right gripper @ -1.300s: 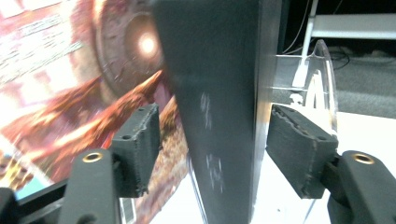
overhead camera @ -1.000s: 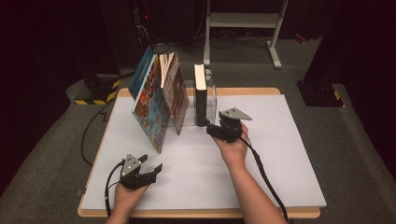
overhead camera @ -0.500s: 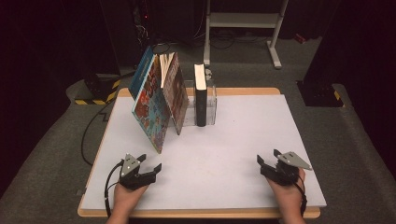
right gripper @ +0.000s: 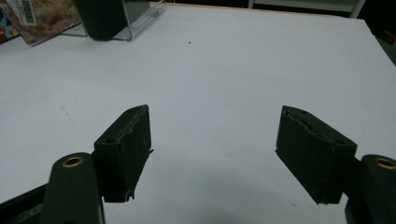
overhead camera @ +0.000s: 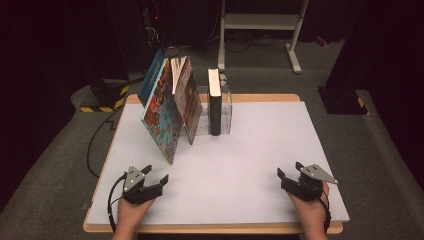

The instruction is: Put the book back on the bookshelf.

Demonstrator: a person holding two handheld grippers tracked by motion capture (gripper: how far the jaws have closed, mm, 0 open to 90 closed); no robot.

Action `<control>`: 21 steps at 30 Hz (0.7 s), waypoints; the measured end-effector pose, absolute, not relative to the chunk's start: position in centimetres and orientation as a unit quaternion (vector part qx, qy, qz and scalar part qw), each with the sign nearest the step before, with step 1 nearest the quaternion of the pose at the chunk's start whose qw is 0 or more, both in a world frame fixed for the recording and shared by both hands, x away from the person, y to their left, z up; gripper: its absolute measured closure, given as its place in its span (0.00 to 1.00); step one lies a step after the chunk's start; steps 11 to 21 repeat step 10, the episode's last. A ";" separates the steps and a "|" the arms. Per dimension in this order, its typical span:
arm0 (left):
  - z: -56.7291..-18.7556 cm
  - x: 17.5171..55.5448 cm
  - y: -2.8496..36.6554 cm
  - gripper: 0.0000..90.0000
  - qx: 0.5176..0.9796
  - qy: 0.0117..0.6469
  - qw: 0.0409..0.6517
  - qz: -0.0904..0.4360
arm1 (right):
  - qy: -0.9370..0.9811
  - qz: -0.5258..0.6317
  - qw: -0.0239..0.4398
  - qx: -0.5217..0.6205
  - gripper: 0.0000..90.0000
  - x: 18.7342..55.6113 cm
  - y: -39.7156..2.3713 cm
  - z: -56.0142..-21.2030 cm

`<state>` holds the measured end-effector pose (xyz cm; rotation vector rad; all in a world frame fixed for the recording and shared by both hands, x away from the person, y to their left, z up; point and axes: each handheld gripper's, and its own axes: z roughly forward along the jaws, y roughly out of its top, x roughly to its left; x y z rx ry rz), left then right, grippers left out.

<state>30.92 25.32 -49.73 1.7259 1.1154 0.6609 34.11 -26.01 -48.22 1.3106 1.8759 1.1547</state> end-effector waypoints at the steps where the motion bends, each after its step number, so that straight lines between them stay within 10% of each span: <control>1: -49.7 30.9 25.3 0.27 0.705 0.456 0.472 0.270 | 0.701 0.432 0.285 0.490 0.28 34.1 -26.0 -48.2; 21: -49.2 31.0 26.3 0.22 0.707 0.456 0.476 0.258 | 0.697 0.422 0.286 0.504 0.26 34.2 -25.7 -48.5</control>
